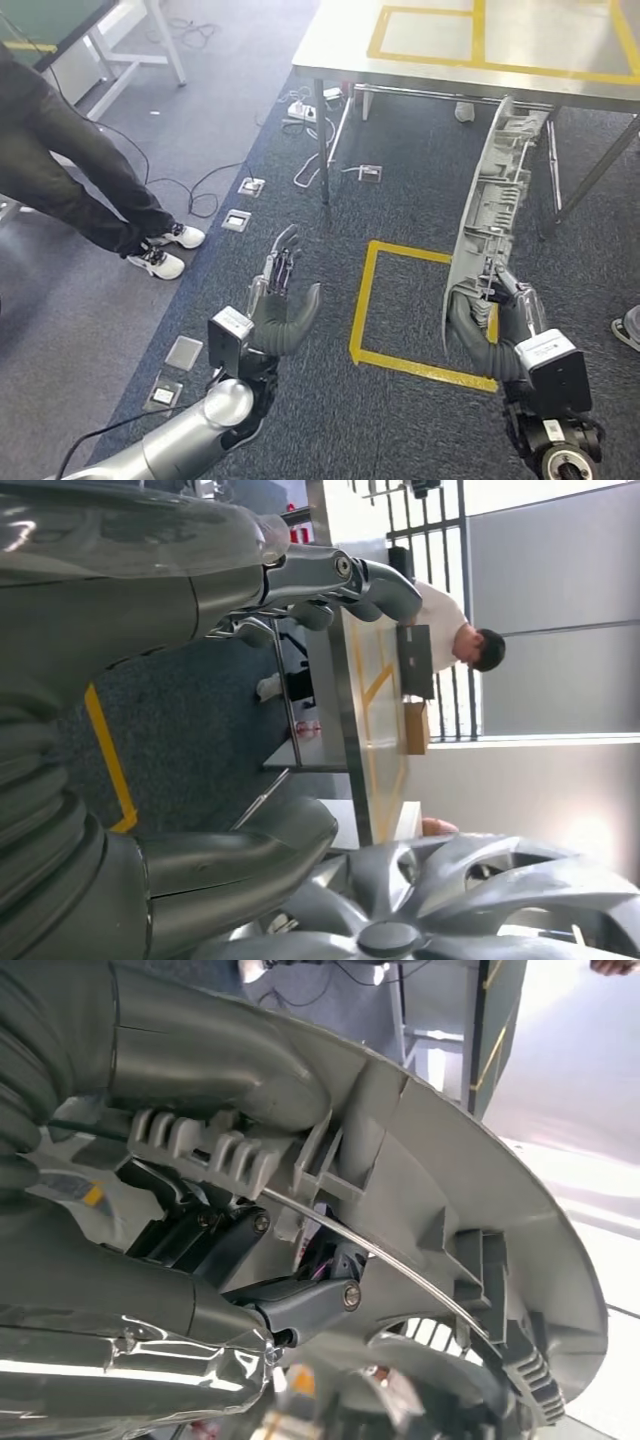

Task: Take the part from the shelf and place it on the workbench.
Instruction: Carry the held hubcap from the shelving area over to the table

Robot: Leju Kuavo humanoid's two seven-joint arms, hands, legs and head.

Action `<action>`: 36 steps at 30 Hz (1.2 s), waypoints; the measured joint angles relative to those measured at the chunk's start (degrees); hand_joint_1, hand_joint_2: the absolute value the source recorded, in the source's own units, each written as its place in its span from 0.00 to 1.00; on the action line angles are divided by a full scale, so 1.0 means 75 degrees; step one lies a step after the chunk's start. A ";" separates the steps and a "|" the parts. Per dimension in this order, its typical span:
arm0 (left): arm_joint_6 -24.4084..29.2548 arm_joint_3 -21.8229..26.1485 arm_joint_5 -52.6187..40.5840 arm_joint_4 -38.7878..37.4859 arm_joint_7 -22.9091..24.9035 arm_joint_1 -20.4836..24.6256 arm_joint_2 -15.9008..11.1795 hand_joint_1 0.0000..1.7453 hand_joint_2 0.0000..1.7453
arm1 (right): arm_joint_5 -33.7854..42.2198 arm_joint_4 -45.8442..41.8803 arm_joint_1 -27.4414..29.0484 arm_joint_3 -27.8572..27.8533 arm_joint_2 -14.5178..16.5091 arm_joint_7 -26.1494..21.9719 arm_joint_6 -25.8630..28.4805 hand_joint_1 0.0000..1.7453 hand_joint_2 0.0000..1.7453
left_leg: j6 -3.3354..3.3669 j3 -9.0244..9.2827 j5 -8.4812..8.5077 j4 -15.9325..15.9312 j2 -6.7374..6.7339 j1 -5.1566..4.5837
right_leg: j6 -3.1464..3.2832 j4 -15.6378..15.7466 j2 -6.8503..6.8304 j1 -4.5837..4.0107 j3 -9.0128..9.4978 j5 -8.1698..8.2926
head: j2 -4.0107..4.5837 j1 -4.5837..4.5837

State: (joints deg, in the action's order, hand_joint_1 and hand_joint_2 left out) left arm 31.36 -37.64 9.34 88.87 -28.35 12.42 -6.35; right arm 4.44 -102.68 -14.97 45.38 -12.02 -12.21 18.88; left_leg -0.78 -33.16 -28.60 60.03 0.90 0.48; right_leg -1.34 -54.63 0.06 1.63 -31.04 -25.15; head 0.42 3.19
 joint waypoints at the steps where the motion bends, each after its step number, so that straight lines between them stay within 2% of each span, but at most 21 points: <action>1: 0.0000 0.0000 -0.0001 -0.0001 -0.0001 0.0001 -0.0001 0.00 1.00 | 0.0000 -0.0003 0.0001 -0.0001 0.0006 0.0001 -0.0002 1.00 1.00 | -0.0027 -0.0344 -0.0153 0.0565 -0.0033 0.0001 | 0.0036 0.0007 -0.0009 -0.0006 0.0047 -0.0042 | 0.0000 0.0026; 3: -0.0006 0.0000 -0.0001 -0.0004 0.0000 -0.0023 -0.0003 0.00 1.00 | 0.0000 -0.0006 0.0005 -0.0001 0.0015 0.0000 -0.0003 1.00 1.00 | -0.0053 -0.1110 -0.0317 0.1599 -0.0054 0.0002 | 0.0073 0.0009 -0.0018 -0.0019 0.0145 -0.0142 | 0.0000 0.0060; 4: -0.0013 0.0000 -0.0002 -0.0009 0.0000 -0.0036 -0.0004 0.00 1.00 | -0.0001 -0.0006 0.0007 -0.0002 0.0015 0.0000 0.0001 1.00 1.00 | -0.0045 -0.1336 -0.0183 0.1750 -0.0057 0.0002 | 0.0079 0.0011 -0.0016 -0.0024 0.0217 -0.0204 | 0.0000 0.0069; 5: -0.0026 0.0000 -0.0006 -0.0012 -0.0001 -0.0044 -0.0006 0.00 1.00 | -0.0001 -0.0006 0.0009 -0.0004 0.0015 0.0000 0.0004 1.00 1.00 | -0.0019 -0.1394 0.0104 0.1578 -0.0057 -0.0002 | 0.0080 0.0013 -0.0009 -0.0028 0.0306 -0.0273 | 0.0000 0.0079; 7: -0.0062 0.0000 -0.0018 -0.0017 -0.0002 -0.0045 -0.0007 0.00 1.00 | -0.0002 -0.0006 0.0013 -0.0009 0.0015 0.0002 0.0001 1.00 1.00 | 0.0078 -0.1094 0.0894 0.0494 -0.0066 -0.0029 | 0.0064 0.0025 0.0006 -0.0030 0.0484 -0.0429 | 0.0000 0.0100; 8: -0.0078 -0.0001 -0.0025 -0.0017 -0.0003 -0.0044 -0.0007 0.00 1.00 | -0.0002 -0.0007 0.0013 -0.0012 0.0018 0.0002 -0.0007 1.00 1.00 | 0.0125 -0.0880 0.1119 -0.0014 -0.0075 -0.0063 | 0.0038 0.0038 0.0020 -0.0040 0.0543 -0.0503 | 0.0000 0.0092; 10: -0.0091 -0.0002 -0.0041 -0.0016 -0.0007 -0.0035 -0.0003 0.00 1.00 | -0.0003 -0.0011 0.0018 -0.0012 0.0028 -0.0002 -0.0025 1.00 1.00 | 0.0193 -0.0633 0.1176 -0.0573 -0.0105 -0.0126 | -0.0038 0.0078 0.0031 -0.0058 0.0624 -0.0597 | 0.0000 0.0082; 13: -0.0095 -0.0003 -0.0053 -0.0010 -0.0008 -0.0030 0.0002 0.00 1.00 | -0.0006 -0.0020 0.0030 -0.0015 0.0038 0.0000 -0.0029 1.00 1.00 | 0.0308 -0.0448 0.1007 -0.0740 -0.0091 -0.0121 | -0.0148 0.0003 0.0012 -0.0061 0.0742 -0.0607 | 0.0000 0.0084; 15: -0.0098 -0.0003 -0.0059 -0.0007 -0.0011 -0.0030 0.0006 0.00 1.00 | -0.0006 -0.0023 0.0034 -0.0017 0.0038 0.0004 -0.0029 1.00 1.00 | 0.0388 -0.0244 0.0920 -0.0815 -0.0064 -0.0089 | -0.0168 -0.0622 0.0004 -0.0059 0.0436 -0.0704 | 0.0000 0.0039; 18: -0.0102 -0.0003 -0.0063 -0.0009 -0.0009 -0.0050 0.0011 0.00 1.00 | -0.0007 -0.0023 0.0041 -0.0018 0.0038 -0.0001 -0.0028 1.00 1.00 | 0.0431 0.0000 0.0719 -0.0836 -0.0043 -0.0088 | -0.0220 -0.2077 0.0011 -0.0065 -0.0554 -0.1243 | 0.0000 -0.0024; 20: -0.0102 -0.0003 -0.0062 -0.0011 -0.0009 -0.0061 0.0012 0.00 1.00 | -0.0009 -0.0023 0.0046 -0.0017 0.0038 -0.0003 -0.0029 1.00 1.00 | 0.0420 0.0229 0.0546 -0.0834 -0.0017 -0.0086 | -0.0269 -0.2149 0.0008 -0.0059 -0.0877 -0.1361 | 0.0000 -0.0033; 21: -0.0102 -0.0003 -0.0061 -0.0012 -0.0009 -0.0062 0.0013 0.00 1.00 | -0.0008 -0.0023 0.0051 -0.0016 0.0038 0.0000 -0.0030 1.00 1.00 | 0.0404 0.0377 0.0447 -0.0834 -0.0001 -0.0082 | -0.0279 -0.1785 0.0006 -0.0050 -0.0860 -0.1119 | 0.0000 -0.0041; 24: -0.0102 -0.0004 -0.0059 -0.0020 -0.0009 -0.0057 0.0024 0.00 1.00 | -0.0007 -0.0016 0.0075 -0.0013 0.0038 0.0004 -0.0031 1.00 1.00 | 0.0315 0.0661 0.0173 -0.0811 0.0042 -0.0085 | -0.0218 -0.0352 0.0008 -0.0045 -0.0669 0.0200 | 0.0000 -0.0104; 25: -0.0103 -0.0006 -0.0055 -0.0026 -0.0007 -0.0057 0.0028 0.00 1.00 | -0.0009 -0.0017 0.0080 -0.0015 0.0039 0.0000 -0.0030 1.00 1.00 | 0.0276 0.0660 0.0126 -0.0800 0.0053 -0.0089 | -0.0163 -0.0136 0.0018 -0.0064 -0.0651 0.0445 | 0.0000 -0.0112; 27: -0.0110 -0.0009 -0.0057 -0.0030 -0.0007 -0.0054 0.0033 0.00 1.00 | -0.0010 -0.0022 0.0061 -0.0022 0.0040 -0.0004 -0.0030 1.00 1.00 | 0.0204 0.0640 0.0090 -0.0783 0.0066 -0.0081 | -0.0034 -0.0054 0.0029 -0.0114 -0.0597 0.0462 | 0.0000 -0.0107; 29: -0.0131 -0.0012 -0.0069 -0.0029 -0.0009 -0.0038 0.0034 0.00 1.00 | -0.0007 -0.0026 0.0045 -0.0043 0.0041 -0.0007 -0.0032 1.00 1.00 | 0.0137 0.0446 0.0150 -0.0404 0.0034 -0.0063 | 0.0053 0.0005 0.0039 -0.0102 -0.0492 0.0439 | 0.0000 -0.0081; 30: -0.0144 -0.0012 -0.0072 -0.0030 -0.0008 -0.0029 0.0034 0.00 1.00 | -0.0002 -0.0026 0.0044 -0.0052 0.0041 -0.0006 -0.0032 1.00 1.00 | 0.0099 0.0180 0.0179 0.0013 0.0012 -0.0057 | 0.0092 0.0038 0.0041 -0.0084 -0.0422 0.0409 | 0.0000 -0.0060; 31: -0.0154 -0.0013 -0.0074 -0.0031 -0.0007 -0.0027 0.0033 0.00 1.00 | 0.0001 -0.0026 0.0046 -0.0058 0.0041 -0.0006 -0.0031 1.00 1.00 | 0.0061 -0.0207 0.0146 0.0562 -0.0015 -0.0047 | 0.0120 0.0064 0.0039 -0.0071 -0.0363 0.0367 | 0.0000 -0.0029; 33: -0.0162 -0.0015 -0.0074 -0.0033 -0.0005 -0.0041 0.0028 0.00 1.00 | 0.0006 -0.0026 0.0042 -0.0066 0.0041 -0.0011 -0.0012 1.00 1.00 | -0.0006 -0.1003 -0.0191 0.1497 -0.0050 -0.0022 | 0.0149 0.0077 0.0040 -0.0068 -0.0237 0.0249 | 0.0000 0.0019; 35: -0.0164 -0.0015 -0.0076 -0.0033 -0.0003 -0.0053 0.0024 0.00 1.00 | 0.0004 -0.0026 0.0040 -0.0073 0.0041 -0.0003 0.0033 1.00 1.00 | -0.0029 -0.1415 -0.0428 0.1637 -0.0068 -0.0004 | 0.0145 0.0079 0.0054 -0.0068 -0.0043 0.0092 | 0.0000 0.0045; 36: -0.0166 -0.0015 -0.0080 -0.0033 -0.0001 -0.0053 0.0023 0.00 1.00 | 0.0002 -0.0026 0.0042 -0.0074 0.0041 0.0012 0.0062 1.00 1.00 | -0.0012 -0.1408 -0.0289 0.1323 -0.0071 -0.0003 | 0.0135 0.0080 0.0062 -0.0066 0.0077 0.0004 | 0.0000 0.0057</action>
State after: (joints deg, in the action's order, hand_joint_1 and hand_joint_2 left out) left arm 30.12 -37.75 8.74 88.62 -28.35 12.02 -6.18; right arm 4.45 -102.88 -14.66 44.83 -11.72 -12.12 19.34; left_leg -0.87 -43.72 -30.77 69.96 0.37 0.45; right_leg -0.33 -54.03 0.52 1.13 -30.46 -25.11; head 0.42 3.62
